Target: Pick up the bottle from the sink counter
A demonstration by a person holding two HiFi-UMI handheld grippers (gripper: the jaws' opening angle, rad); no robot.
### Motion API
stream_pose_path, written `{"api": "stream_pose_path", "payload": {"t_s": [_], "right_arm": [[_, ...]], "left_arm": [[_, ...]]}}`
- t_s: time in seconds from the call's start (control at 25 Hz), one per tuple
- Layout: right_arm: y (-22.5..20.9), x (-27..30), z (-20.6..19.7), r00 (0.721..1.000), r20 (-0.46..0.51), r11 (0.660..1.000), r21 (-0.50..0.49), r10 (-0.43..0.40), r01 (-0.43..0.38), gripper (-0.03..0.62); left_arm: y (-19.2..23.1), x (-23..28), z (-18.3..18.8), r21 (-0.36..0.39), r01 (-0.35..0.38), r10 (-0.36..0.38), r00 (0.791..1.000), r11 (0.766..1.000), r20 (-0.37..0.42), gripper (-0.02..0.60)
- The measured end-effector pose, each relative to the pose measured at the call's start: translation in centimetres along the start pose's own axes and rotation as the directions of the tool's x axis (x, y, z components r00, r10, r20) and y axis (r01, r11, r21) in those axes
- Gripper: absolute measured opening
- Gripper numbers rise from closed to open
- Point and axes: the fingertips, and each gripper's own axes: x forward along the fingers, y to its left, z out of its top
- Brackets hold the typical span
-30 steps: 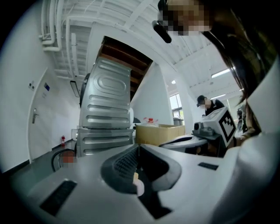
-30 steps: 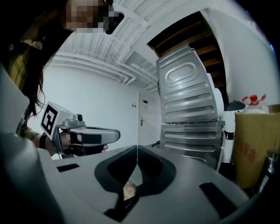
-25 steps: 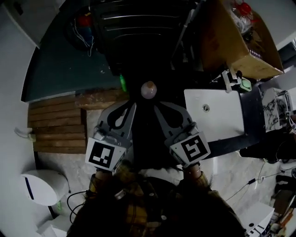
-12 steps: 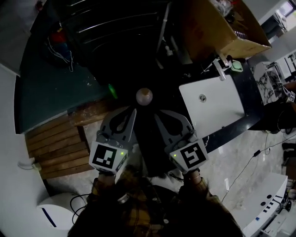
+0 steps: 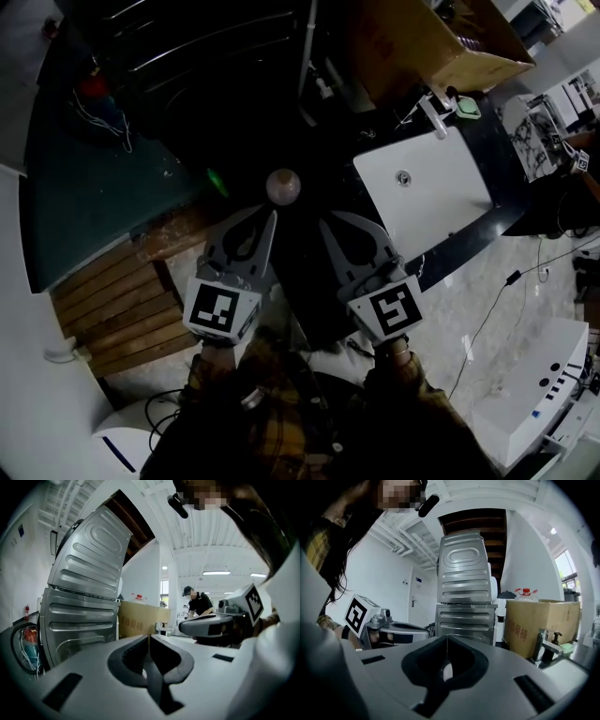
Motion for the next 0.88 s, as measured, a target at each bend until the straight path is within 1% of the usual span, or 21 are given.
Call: {"api": "stream_pose_path", "payload": {"t_s": [0.12,0.2,0.4,0.48,0.6,0.68,0.8,0.88], "right_arm": [[-0.4,-0.5,-0.5,1.0,-0.005,1.0,-0.003,-0.019,0.019,0.017],[-0.4,-0.7,-0.7,1.0,-0.004,1.0,-0.008,-0.023,0.023,0.017],[-0.3,-1.1,-1.0,1.0,-0.002,1.0,-0.023,-0.018,0.018,0.017],[-0.2,-1.1,-1.1,1.0,0.003,0.999,-0.031,-0.017,0.017,0.017],[-0.1,-1.0,-0.8,1.0,0.016,0.999,-0.037,-0.021,0.022,0.017],[0.0,-1.1,-0.6,0.999,0.021,0.999,-0.036,-0.029,0.029,0.017],[0.0,-1.2,-0.7,0.999,0.012,0.998,-0.036,-0.042,0.043,0.017],[0.1,-1.1,-0.8,0.999,0.002,0.998,-0.046,-0.04,0.04,0.017]], "left_arm": [[-0.8,0.1,-0.3,-0.003,0.016,-0.016,1.0,1.0,-0.012,0.025],[-1.0,0.2,-0.8,0.012,0.018,-0.017,1.0,1.0,-0.023,0.025],[-1.7,0.7,-0.7,0.014,0.04,-0.04,0.999,0.999,-0.013,0.025],[-1.9,0.9,-0.3,0.005,0.043,-0.043,0.999,0.999,-0.004,0.025],[-1.5,1.2,-0.2,0.044,0.051,-0.052,0.998,0.998,0.029,0.025],[-1.5,1.2,-0.5,0.052,0.057,-0.058,0.998,0.997,0.02,0.025],[-1.7,1.4,-0.7,0.044,0.086,-0.086,0.996,0.995,-0.006,0.025],[-1.4,1.7,-1.1,0.045,0.09,-0.09,0.996,0.995,-0.009,0.025]]}}
